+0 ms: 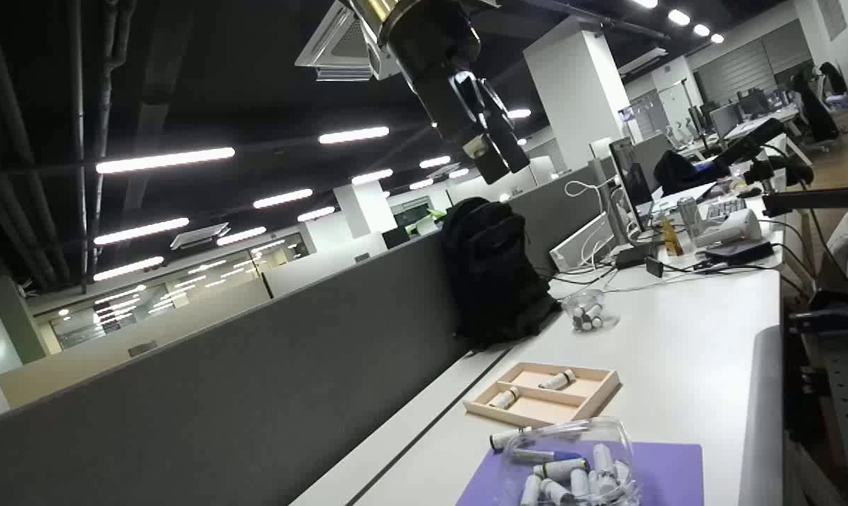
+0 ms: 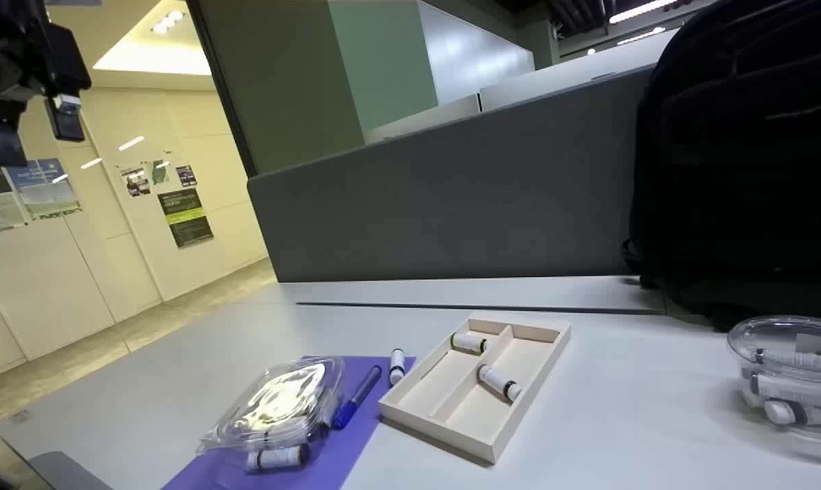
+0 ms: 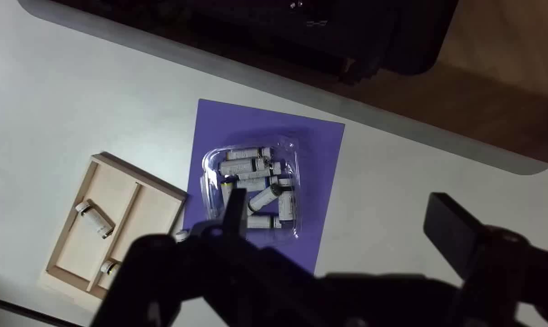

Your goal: Put the blue marker on the tray

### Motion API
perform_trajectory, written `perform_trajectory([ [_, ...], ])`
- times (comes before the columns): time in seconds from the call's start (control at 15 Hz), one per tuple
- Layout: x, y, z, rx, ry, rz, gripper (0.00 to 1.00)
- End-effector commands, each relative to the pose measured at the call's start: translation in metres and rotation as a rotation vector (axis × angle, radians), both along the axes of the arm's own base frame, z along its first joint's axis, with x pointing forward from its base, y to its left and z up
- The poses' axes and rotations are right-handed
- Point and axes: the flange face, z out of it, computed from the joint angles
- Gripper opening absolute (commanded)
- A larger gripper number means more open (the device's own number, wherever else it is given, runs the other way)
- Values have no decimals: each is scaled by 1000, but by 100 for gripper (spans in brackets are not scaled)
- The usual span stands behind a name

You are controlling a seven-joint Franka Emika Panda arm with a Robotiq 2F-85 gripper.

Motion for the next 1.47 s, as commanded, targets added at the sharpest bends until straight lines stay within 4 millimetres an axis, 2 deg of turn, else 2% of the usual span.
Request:
perform_trajectory([
  [0.0,0,0,1,0,-1,0,100],
  [1.4,4,0,2,-9,-30,-21,100],
])
